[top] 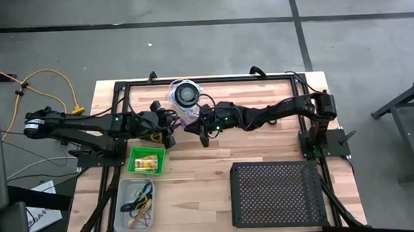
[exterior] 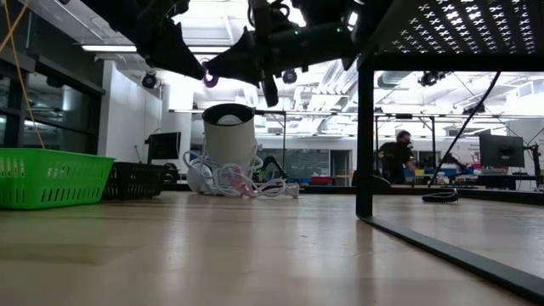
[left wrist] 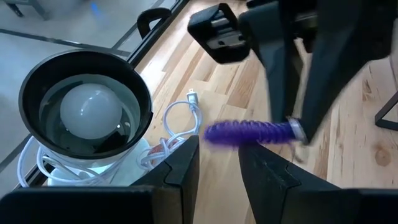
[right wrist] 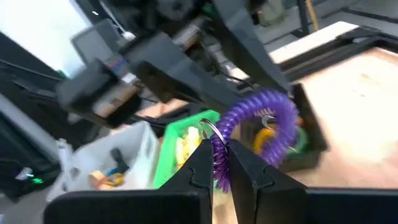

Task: Pick & Place Office Desk Supplies
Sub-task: Put the purple coil keychain into the black bin

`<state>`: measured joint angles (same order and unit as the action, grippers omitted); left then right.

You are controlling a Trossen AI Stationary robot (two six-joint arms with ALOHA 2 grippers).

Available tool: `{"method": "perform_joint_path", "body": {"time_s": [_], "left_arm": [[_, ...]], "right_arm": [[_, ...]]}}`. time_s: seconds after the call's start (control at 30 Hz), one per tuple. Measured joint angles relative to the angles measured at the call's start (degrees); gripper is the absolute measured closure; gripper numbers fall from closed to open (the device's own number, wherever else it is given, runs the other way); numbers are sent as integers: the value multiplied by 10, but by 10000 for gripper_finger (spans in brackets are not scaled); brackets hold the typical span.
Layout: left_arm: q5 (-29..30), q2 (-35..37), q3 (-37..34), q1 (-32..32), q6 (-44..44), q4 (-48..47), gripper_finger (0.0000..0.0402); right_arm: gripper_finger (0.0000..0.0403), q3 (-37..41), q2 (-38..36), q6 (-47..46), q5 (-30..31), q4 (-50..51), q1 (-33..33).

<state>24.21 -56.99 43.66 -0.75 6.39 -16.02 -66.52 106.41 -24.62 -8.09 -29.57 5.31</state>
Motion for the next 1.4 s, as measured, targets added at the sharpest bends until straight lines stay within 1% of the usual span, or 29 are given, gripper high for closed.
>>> {"method": "perform_joint_path", "body": {"time_s": [0.1,0.27,0.43,1.27,1.4], "left_arm": [[0,0,0,0,0,0,295],[0,0,0,0,0,1,295],[0,0,0,0,0,2,295],[0,0,0,0,0,2,295],[-1,-2,0,0,-27,3,295]], "right_arm": [[382,0,9,-11,-16,-22,0],[382,0,11,-8,-10,-33,-1],[382,0,11,-10,-25,-42,1],[382,0,10,-11,-24,-38,1],[382,0,10,-11,-25,-38,1]]}}
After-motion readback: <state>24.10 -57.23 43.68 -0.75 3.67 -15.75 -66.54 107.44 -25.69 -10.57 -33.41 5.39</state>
